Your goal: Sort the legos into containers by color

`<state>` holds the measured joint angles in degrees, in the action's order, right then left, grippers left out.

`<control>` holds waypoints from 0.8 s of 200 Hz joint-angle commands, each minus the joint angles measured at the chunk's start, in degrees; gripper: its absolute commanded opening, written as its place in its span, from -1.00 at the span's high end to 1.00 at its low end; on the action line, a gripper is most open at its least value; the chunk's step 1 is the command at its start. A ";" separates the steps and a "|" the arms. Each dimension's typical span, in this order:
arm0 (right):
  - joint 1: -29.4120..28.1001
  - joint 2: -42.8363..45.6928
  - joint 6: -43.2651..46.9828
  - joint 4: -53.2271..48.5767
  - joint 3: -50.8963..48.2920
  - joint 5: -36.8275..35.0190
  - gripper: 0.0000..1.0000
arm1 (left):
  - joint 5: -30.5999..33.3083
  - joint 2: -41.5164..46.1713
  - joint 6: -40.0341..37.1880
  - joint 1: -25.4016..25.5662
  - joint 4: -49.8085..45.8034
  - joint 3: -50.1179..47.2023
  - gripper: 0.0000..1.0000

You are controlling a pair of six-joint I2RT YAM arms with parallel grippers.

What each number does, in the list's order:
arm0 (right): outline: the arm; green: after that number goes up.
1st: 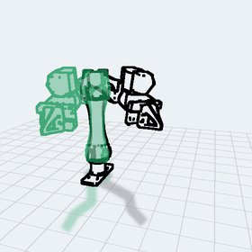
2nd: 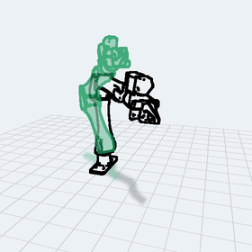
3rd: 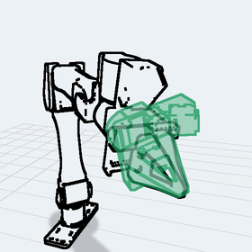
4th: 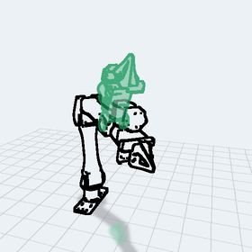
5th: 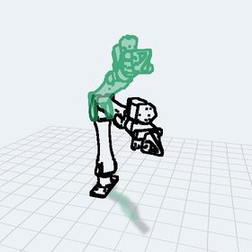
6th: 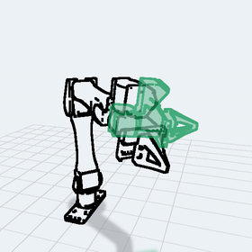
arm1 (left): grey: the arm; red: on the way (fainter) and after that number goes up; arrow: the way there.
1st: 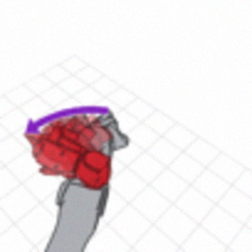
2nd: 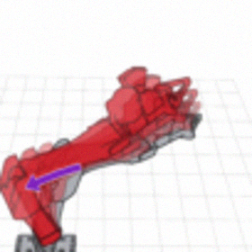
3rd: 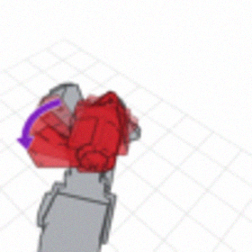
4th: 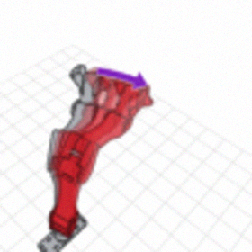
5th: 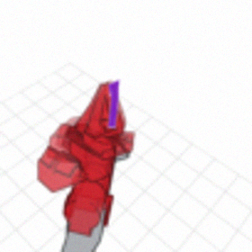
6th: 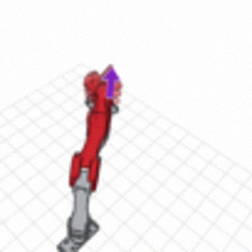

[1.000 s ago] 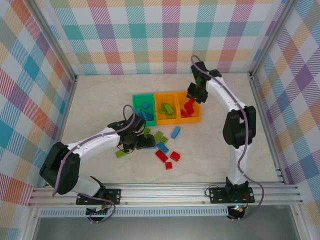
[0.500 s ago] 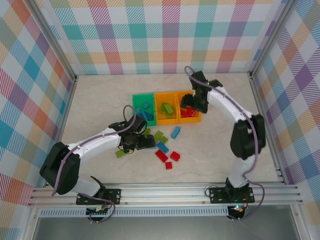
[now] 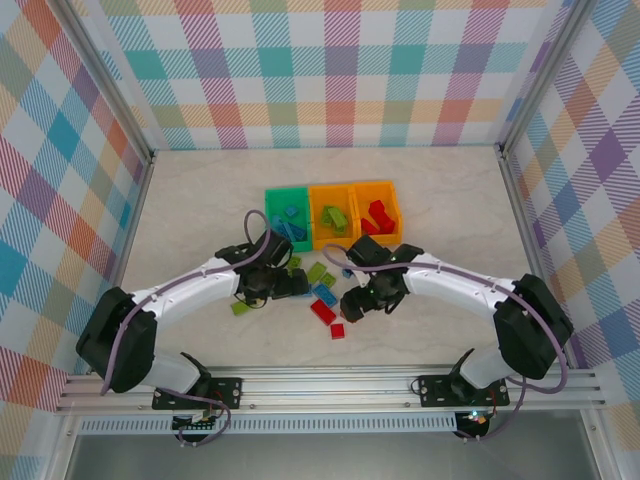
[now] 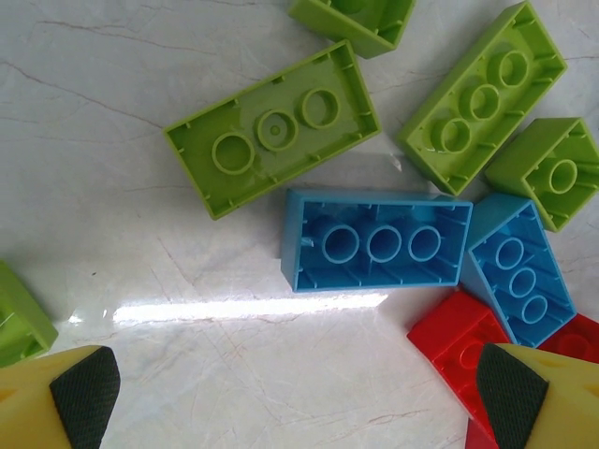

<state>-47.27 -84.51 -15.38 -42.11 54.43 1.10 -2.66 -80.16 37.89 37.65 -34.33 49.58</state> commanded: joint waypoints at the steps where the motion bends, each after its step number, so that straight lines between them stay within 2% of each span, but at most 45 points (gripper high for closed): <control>1: -2.04 -0.58 0.01 2.19 0.85 -0.51 -0.66 | 1.33 2.92 -0.42 0.58 -1.42 -2.00 -1.00; 33: -4.01 -4.47 -0.22 2.38 2.83 -2.33 -0.63 | 1.86 5.31 0.61 0.56 -1.89 -3.95 -1.00; 91: -4.35 -8.91 -0.54 2.72 4.67 -3.41 -0.49 | 3.04 8.14 2.26 0.51 -3.10 -5.91 -1.00; 131: -4.58 -12.34 0.71 3.01 6.27 -2.34 -0.29 | 4.62 8.96 3.08 0.24 -5.40 -6.02 -1.00; 160: -5.03 -13.14 0.87 2.95 5.88 -1.55 -0.21 | 5.55 9.33 4.39 -1.91 -8.55 -5.95 -1.00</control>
<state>-51.64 -96.86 -15.38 -38.76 59.33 -1.48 1.10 -72.36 40.71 37.23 -38.37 44.38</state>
